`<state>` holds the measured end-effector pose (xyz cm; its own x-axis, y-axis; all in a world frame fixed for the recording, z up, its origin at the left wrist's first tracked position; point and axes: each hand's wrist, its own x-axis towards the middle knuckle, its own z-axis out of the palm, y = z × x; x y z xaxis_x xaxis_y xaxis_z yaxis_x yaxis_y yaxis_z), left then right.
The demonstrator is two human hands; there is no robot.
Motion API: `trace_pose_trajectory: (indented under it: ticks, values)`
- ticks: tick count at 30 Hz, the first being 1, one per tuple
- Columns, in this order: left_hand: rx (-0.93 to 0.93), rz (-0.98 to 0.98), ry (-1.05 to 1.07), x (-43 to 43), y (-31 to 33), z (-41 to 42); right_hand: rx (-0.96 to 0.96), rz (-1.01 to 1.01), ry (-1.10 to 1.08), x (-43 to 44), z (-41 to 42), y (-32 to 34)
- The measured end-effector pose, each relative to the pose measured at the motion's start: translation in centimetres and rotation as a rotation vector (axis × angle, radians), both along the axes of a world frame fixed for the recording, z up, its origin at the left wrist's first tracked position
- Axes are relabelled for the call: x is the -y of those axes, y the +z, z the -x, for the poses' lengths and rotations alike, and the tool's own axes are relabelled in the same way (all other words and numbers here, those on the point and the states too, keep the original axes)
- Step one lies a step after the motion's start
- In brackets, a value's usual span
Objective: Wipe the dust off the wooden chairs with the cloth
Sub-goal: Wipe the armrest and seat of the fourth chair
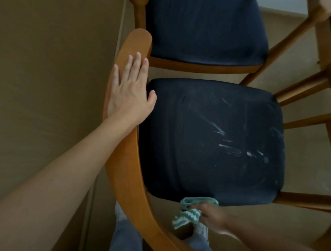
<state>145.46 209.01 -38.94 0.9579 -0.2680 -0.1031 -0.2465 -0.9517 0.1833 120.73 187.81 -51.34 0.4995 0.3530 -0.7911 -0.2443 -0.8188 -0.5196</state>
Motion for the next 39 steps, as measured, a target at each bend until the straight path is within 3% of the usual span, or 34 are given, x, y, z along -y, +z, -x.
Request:
trace_pose_trajectory:
  ticks: [5, 9, 11, 14, 17, 23, 26, 29, 33, 39]
  values:
    - [0.066, 0.116, -0.117, -0.1, 0.1, 0.6, -0.173, -0.208, -0.703, 2.7, -3.5, 1.9]
    - [0.052, 0.169, -0.207, 1.9, 0.5, 1.1, 0.062, -0.44, -1.132, 4.2, -12.9, 4.9]
    - [0.012, 0.199, -0.228, 3.7, 0.3, 0.8, 0.269, -0.454, -1.212, 5.0, -18.0, 5.9]
    - [0.006, 0.143, -0.201, 5.2, -0.8, -0.5, 0.612, -0.427, -1.147, 6.3, -25.1, 6.1]
    - [0.132, 0.028, -0.136, 4.5, -1.3, -2.1, 0.764, -0.296, -0.995, 6.9, -30.0, 3.9]
    - [0.143, -0.069, 0.022, 4.0, -1.6, -3.5, 0.567, 0.248, -0.369, 5.7, -31.7, -3.3]
    - [0.137, -0.034, 0.034, 3.9, -1.7, -3.6, 0.64, 0.41, -0.261, 5.6, -32.4, -3.9]
    - [0.137, -0.002, 0.039, 3.8, -1.8, -3.7, 0.583, 0.526, -0.161, 5.1, -33.7, -3.5]
    - [0.132, 0.019, 0.045, 4.0, -1.8, -3.8, 0.672, 0.413, -0.152, 2.1, -32.5, -4.0]
    - [0.126, 0.025, 0.039, 4.0, -1.8, -3.8, 0.864, 0.0, -0.165, -3.6, -25.0, -4.9]
